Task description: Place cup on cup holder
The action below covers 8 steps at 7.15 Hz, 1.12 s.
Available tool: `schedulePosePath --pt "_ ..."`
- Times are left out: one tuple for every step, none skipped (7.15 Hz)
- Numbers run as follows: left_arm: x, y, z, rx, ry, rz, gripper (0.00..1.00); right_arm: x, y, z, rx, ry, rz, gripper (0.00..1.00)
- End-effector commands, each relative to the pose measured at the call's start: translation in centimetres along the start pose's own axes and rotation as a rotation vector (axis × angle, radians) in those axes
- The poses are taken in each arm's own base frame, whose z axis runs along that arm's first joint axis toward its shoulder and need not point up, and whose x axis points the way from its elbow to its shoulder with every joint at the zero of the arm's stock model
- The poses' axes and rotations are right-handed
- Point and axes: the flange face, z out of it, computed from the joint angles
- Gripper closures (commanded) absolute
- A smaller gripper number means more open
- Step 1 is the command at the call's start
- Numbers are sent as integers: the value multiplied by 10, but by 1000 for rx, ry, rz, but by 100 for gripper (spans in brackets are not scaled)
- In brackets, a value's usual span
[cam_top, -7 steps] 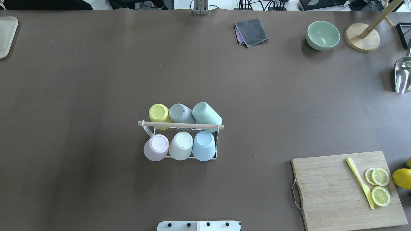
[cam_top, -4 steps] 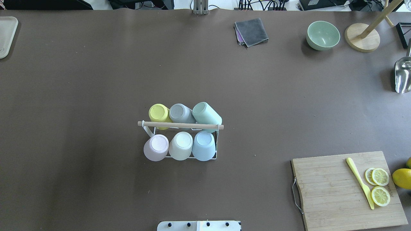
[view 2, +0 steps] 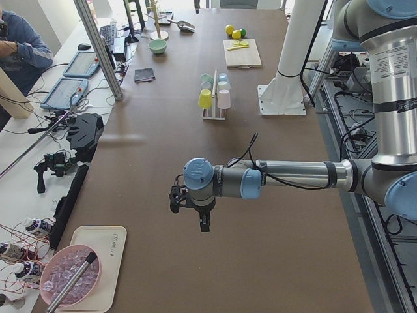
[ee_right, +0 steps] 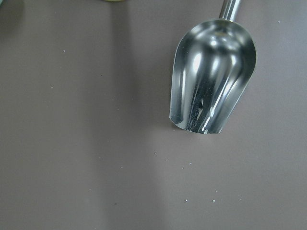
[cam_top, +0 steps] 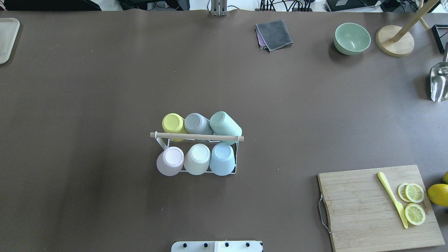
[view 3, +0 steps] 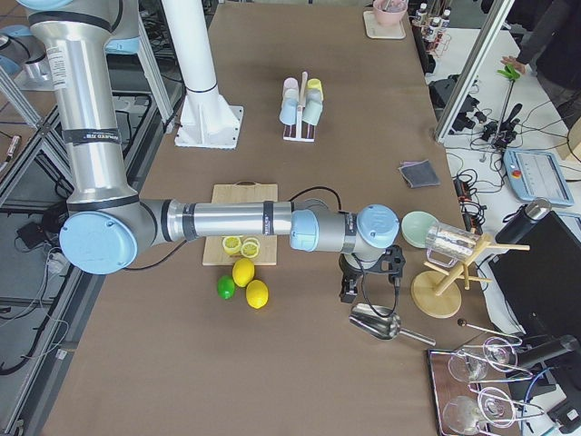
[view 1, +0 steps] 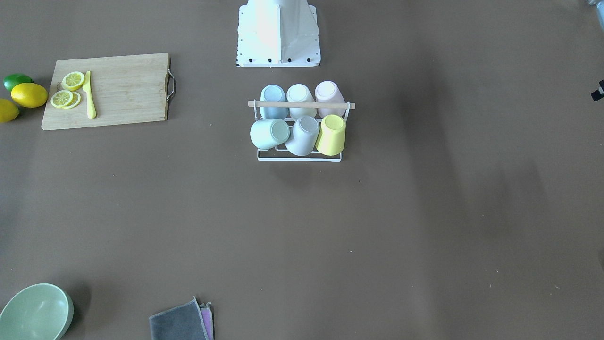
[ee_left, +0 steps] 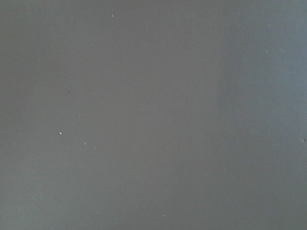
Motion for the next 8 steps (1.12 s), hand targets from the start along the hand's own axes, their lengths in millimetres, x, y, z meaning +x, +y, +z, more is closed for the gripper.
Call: schedulePosePath --pt "9 0 -4 5 0 16 2 1 0 -2 5 0 3 0" --pt "9 0 -6 10 0 17 2 2 0 -2 4 2 4 0" --pt "10 0 -4 5 -4 40 2 3 0 -2 4 2 6 0" --pt "4 1 -5 8 -28 140 2 4 0 -2 4 5 6 0" --pt "0 5 -3 -2 -39 182 2 4 0 -2 5 5 5 0" --pt "-2 7 -2 -6 -41 178 2 4 0 -2 5 8 7 0" --pt "-4 7 -1 -9 -40 173 3 5 0 -2 5 9 7 0" --pt "-5 7 0 -12 -41 169 2 4 0 -2 5 8 7 0"
